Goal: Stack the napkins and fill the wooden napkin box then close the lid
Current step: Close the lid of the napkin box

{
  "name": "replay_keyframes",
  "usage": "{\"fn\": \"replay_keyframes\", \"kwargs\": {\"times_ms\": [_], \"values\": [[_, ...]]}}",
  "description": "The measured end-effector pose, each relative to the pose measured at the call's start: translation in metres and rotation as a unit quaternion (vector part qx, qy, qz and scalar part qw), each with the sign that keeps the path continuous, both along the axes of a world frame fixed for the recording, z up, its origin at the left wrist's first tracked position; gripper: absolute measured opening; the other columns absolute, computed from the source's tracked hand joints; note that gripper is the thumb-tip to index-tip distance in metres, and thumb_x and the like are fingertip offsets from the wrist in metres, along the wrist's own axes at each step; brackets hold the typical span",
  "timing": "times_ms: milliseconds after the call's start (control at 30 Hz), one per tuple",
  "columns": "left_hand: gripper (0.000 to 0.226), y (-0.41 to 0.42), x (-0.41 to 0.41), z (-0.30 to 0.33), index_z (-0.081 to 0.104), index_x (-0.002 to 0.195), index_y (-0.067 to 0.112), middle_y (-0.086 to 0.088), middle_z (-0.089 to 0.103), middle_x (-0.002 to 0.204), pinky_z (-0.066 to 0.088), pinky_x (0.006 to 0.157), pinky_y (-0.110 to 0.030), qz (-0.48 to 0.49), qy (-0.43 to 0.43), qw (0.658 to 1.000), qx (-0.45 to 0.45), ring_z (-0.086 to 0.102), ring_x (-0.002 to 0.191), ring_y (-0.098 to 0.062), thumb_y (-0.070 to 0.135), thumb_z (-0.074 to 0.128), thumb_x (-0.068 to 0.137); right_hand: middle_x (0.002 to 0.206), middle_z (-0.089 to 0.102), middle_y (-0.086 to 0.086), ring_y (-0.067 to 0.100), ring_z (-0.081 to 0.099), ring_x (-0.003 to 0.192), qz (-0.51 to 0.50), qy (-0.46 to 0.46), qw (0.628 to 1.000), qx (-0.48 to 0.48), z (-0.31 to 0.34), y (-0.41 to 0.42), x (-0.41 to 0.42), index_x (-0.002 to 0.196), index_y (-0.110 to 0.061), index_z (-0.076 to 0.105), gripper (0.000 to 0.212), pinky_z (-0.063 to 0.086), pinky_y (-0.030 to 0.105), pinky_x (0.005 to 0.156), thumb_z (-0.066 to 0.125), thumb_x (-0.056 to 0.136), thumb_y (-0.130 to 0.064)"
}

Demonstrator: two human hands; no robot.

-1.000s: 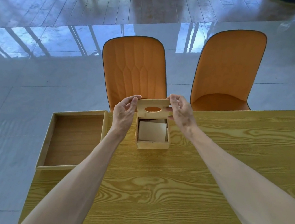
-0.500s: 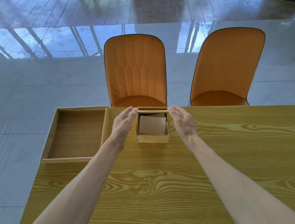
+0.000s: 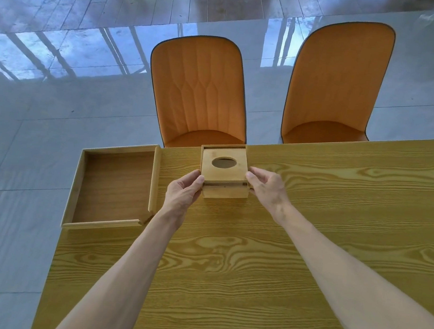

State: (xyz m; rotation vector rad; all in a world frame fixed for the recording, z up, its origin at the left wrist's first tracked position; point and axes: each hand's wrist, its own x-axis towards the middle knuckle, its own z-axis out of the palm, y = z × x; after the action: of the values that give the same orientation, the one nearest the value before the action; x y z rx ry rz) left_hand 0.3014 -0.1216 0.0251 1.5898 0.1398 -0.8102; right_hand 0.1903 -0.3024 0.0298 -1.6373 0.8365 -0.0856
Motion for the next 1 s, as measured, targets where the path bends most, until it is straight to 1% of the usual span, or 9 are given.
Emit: {"fn": "replay_keyframes", "kwargs": {"times_ms": [33, 100, 200, 367, 567, 667, 833, 900, 1000], "values": [[0.042, 0.0, 0.0, -0.002, 0.061, 0.134, 0.01, 0.011, 0.071, 0.107, 0.054, 0.085, -0.016, 0.005, -0.005, 1.0, 0.004, 0.07, 0.094, 0.001, 0.016, 0.068, 0.093, 0.088, 0.072, -0.028, 0.005, 0.067, 0.096, -0.004, -0.001, 1.0, -0.003, -0.002, 0.001, 0.0, 0.101, -0.042, 0.075, 0.022, 0.054, 0.041, 0.099, 0.061, 0.094, -0.028], [0.041, 0.0, 0.001, -0.006, 0.063, 0.131, 0.011, 0.013, 0.072, 0.103, 0.055, 0.075, -0.01, 0.012, -0.014, 1.0, 0.013, 0.071, 0.085, 0.005, 0.013, 0.07, 0.091, 0.109, 0.073, -0.014, 0.009, 0.067, 0.105, -0.017, -0.002, 1.0, -0.005, -0.002, 0.003, 0.0, 0.12, -0.022, 0.07, 0.027, 0.053, 0.041, 0.1, 0.062, 0.094, -0.026], [0.042, -0.001, 0.003, -0.008, 0.064, 0.13, 0.011, 0.006, 0.073, 0.109, 0.055, 0.072, -0.01, 0.013, -0.027, 0.999, 0.024, 0.071, 0.092, 0.0, 0.009, 0.071, 0.089, 0.122, 0.071, 0.001, 0.015, 0.066, 0.111, -0.017, 0.005, 1.0, -0.016, -0.005, 0.004, 0.001, 0.128, -0.011, 0.064, 0.035, 0.053, 0.042, 0.1, 0.062, 0.095, -0.023], [0.043, 0.0, 0.004, -0.011, 0.064, 0.128, 0.011, 0.003, 0.073, 0.112, 0.056, 0.076, -0.013, 0.01, -0.039, 0.999, 0.025, 0.068, 0.106, -0.011, 0.007, 0.073, 0.087, 0.129, 0.067, 0.008, 0.019, 0.064, 0.117, -0.022, 0.017, 0.999, -0.026, -0.006, 0.005, 0.002, 0.132, -0.008, 0.06, 0.04, 0.051, 0.041, 0.103, 0.063, 0.094, -0.022], [0.041, 0.0, 0.005, -0.014, 0.066, 0.124, 0.012, 0.002, 0.074, 0.111, 0.055, 0.09, -0.024, 0.004, -0.058, 0.998, 0.029, 0.07, 0.098, -0.004, 0.004, 0.074, 0.085, 0.129, 0.066, 0.011, 0.022, 0.065, 0.116, -0.025, 0.031, 0.998, -0.05, -0.009, 0.006, 0.003, 0.132, -0.005, 0.059, 0.041, 0.053, 0.042, 0.1, 0.064, 0.095, -0.019], [0.043, 0.001, 0.004, -0.014, 0.064, 0.126, 0.011, 0.001, 0.072, 0.113, 0.053, 0.095, -0.029, -0.003, -0.069, 0.997, 0.036, 0.069, 0.103, -0.01, 0.005, 0.075, 0.085, 0.129, 0.066, 0.013, 0.024, 0.065, 0.115, -0.03, 0.042, 0.997, -0.05, -0.009, 0.007, 0.004, 0.133, -0.004, 0.058, 0.042, 0.054, 0.042, 0.099, 0.065, 0.094, -0.019], [0.04, 0.0, 0.003, -0.01, 0.065, 0.125, 0.017, 0.002, 0.07, 0.114, 0.055, 0.087, -0.03, -0.012, -0.068, 0.996, 0.051, 0.068, 0.104, -0.017, 0.01, 0.074, 0.087, 0.131, 0.065, 0.014, 0.025, 0.064, 0.115, -0.023, 0.049, 0.997, -0.056, -0.007, 0.008, 0.003, 0.134, -0.002, 0.056, 0.044, 0.054, 0.042, 0.099, 0.064, 0.095, -0.021], [0.039, 0.0, 0.004, -0.009, 0.064, 0.126, 0.018, -0.003, 0.069, 0.119, 0.055, 0.088, -0.033, -0.033, -0.072, 0.994, 0.071, 0.066, 0.102, -0.016, 0.014, 0.072, 0.089, 0.13, 0.065, 0.014, 0.025, 0.065, 0.113, -0.022, 0.059, 0.996, -0.062, -0.007, 0.008, 0.004, 0.135, -0.003, 0.056, 0.044, 0.054, 0.042, 0.098, 0.063, 0.096, -0.022], [0.045, 0.002, 0.006, -0.002, 0.055, 0.136, 0.017, -0.01, 0.065, 0.128, 0.051, 0.1, -0.045, -0.106, -0.083, 0.98, 0.144, 0.063, 0.113, -0.023, 0.026, 0.066, 0.094, 0.13, 0.065, 0.012, 0.027, 0.065, 0.111, -0.01, 0.083, 0.993, -0.083, 0.001, 0.009, 0.004, 0.136, -0.006, 0.056, 0.042, 0.054, 0.042, 0.098, 0.059, 0.098, -0.023]]}}
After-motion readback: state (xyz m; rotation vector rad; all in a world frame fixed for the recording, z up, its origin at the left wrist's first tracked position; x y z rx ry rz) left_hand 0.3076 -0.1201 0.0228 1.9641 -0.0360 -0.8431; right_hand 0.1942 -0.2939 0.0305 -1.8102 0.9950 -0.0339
